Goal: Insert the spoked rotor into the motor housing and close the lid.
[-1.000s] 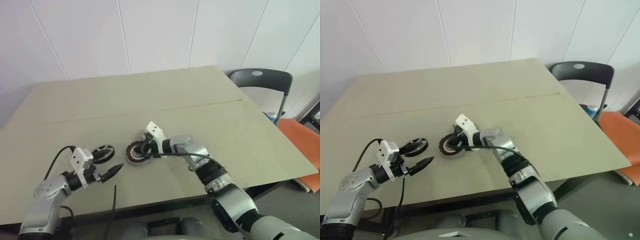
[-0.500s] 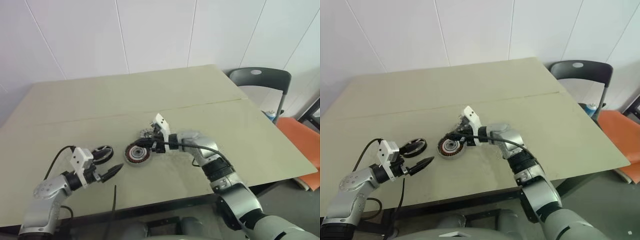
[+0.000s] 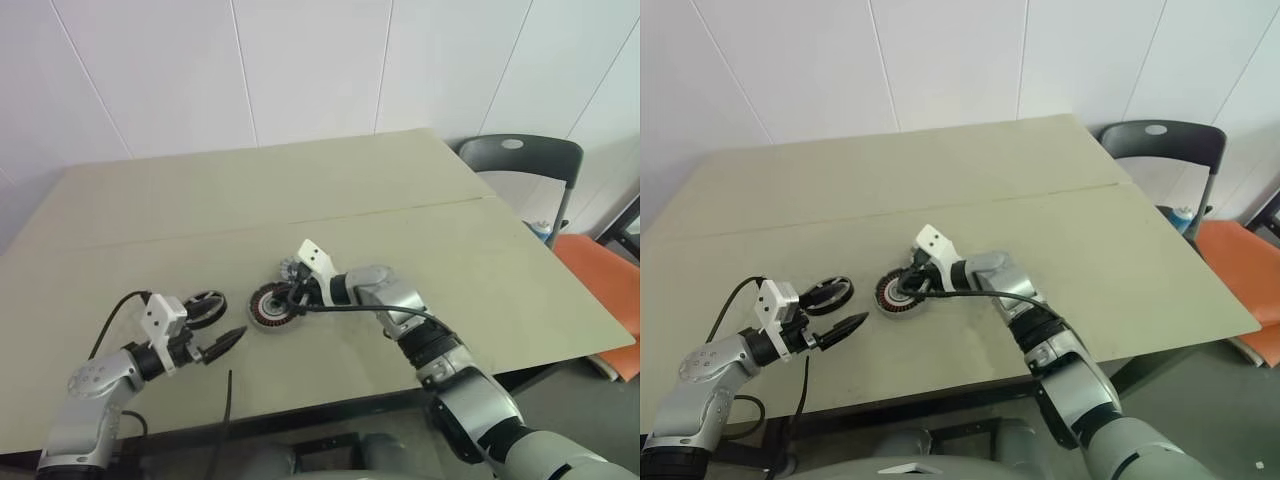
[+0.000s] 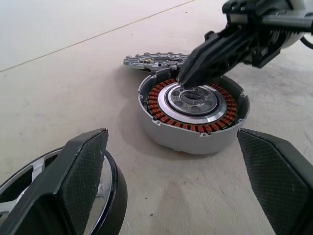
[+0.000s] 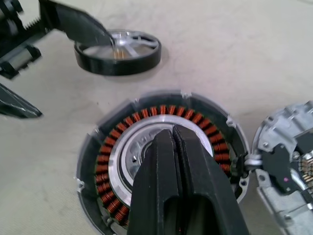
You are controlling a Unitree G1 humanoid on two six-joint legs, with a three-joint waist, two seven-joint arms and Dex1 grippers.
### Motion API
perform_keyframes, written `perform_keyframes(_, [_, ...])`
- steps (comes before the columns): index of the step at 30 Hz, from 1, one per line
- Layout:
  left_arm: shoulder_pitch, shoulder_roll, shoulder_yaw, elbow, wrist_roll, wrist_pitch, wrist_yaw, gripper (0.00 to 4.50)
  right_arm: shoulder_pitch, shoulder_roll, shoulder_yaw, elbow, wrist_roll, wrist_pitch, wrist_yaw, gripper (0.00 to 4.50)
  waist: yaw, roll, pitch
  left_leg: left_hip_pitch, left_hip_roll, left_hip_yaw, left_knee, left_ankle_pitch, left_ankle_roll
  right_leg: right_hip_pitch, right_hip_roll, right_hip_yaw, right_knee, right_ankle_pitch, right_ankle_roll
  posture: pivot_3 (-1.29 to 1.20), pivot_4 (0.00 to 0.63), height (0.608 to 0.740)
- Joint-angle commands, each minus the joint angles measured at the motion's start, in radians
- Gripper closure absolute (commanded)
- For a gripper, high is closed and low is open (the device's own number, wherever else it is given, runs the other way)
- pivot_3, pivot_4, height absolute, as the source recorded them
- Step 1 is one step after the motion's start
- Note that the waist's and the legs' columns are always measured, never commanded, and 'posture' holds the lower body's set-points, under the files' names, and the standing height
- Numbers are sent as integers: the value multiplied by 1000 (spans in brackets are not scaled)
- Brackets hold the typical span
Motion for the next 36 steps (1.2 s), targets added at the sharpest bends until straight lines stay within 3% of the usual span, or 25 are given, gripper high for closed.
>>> perform_keyframes(1, [-10,6,6,-40,-8,3,7,0,-2,16,18,-18,-12,-21,-3,4459,0,0,0,0,0,0,0,0,0,0,0,0,0,0,0,0,0,740])
perform_keyframes(17, [-9,4,2,-63,-7,21,21,0,57,-26,166,-87,-132,4,20,4459,-5,0,-1,2,1,0,0,0,0,2,1,0,0,0,0,0,0,740])
perform_keyframes(26, [-8,-4,4,-67,-12,22,29,0,18,94,-51,-16,-6,-46,-78,4459,-2,0,0,2,1,0,0,0,0,1,1,0,1,0,0,0,0,740])
perform_keyframes(36, [-47,-74,108,-103,-144,72,127,0,-44,28,-99,16,44,-88,33,4459,1,-1,1,1,1,0,1,0,0,1,1,0,0,0,1,0,0,740])
